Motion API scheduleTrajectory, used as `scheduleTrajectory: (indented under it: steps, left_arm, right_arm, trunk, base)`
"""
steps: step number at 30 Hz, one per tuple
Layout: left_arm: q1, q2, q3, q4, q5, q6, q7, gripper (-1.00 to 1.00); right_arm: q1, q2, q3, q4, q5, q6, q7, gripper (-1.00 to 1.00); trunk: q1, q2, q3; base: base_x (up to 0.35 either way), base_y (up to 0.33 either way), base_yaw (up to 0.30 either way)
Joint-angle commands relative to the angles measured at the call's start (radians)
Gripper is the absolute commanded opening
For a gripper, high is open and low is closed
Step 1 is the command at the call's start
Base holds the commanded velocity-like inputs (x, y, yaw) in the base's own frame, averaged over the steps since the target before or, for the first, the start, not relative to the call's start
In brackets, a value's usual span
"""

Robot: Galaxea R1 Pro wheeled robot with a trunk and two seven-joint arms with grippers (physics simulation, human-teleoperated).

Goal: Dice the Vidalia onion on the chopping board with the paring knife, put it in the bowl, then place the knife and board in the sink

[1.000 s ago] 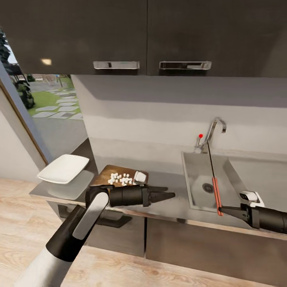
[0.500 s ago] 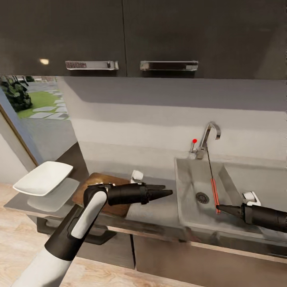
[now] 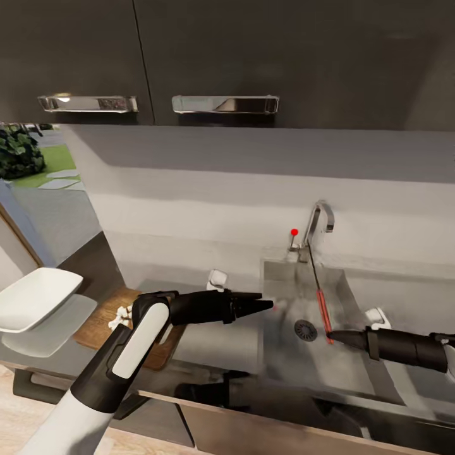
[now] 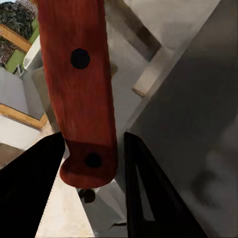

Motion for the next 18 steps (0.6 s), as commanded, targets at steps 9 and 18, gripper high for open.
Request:
scheduleTrajectory:
  steps: [9, 18]
  left_arm:
    - [-0.001, 0.002, 0.000, -0.003, 0.005, 0.008, 0.000, 1.00]
    - [-0.001, 0.002, 0.000, -0.004, 0.005, 0.009, 0.000, 1.00]
  right_arm:
    - [-0.001, 0.039, 0.097, -0.006, 0.065, 0.013, -0.068, -1.00]
    - [-0.001, 0.056, 0.095, -0.007, 0.177, 0.018, -0.181, -1.00]
  trunk:
    - [0.000, -0.001, -0.001]
    - [0.000, -0.001, -0.001]
  base:
    - [0.011, -0.010, 0.000]
    - [0.000, 0.000, 0.000]
